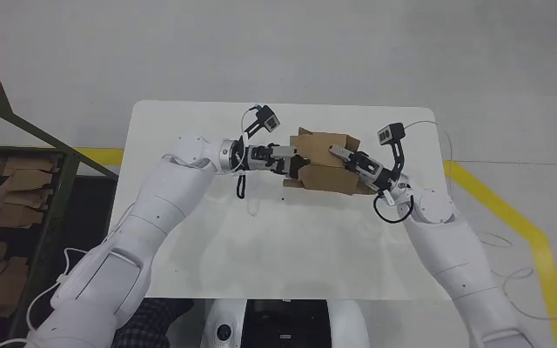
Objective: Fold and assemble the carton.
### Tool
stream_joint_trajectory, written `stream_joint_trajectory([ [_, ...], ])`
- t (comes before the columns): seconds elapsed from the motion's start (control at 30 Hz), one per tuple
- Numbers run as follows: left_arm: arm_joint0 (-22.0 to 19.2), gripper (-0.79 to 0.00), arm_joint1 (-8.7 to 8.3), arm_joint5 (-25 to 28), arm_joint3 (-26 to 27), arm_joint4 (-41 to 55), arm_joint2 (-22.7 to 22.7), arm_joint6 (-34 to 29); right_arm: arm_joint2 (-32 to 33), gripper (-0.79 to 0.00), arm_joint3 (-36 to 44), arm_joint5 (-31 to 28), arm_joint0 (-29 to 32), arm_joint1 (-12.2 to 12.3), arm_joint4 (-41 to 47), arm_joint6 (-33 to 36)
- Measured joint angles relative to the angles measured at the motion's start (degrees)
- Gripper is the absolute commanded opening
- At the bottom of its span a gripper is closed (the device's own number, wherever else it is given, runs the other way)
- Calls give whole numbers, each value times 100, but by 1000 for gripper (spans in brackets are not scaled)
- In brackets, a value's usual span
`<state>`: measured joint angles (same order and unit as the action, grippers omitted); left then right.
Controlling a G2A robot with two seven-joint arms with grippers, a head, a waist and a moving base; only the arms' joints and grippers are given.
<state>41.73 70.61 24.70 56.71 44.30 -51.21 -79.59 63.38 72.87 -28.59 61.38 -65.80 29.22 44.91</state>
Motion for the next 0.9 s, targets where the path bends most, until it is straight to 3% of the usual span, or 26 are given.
stream_joint_trajectory([
  [0.37, 32, 0, 66, -89, 30, -42, 33, -68, -9, -785, 67, -96, 60, -77, -272, -667],
  [0.9, -120, 0, 239, -238, -211, -42, 199, -101, -6, -785, 158, -82, 120, -166, -440, -1045],
])
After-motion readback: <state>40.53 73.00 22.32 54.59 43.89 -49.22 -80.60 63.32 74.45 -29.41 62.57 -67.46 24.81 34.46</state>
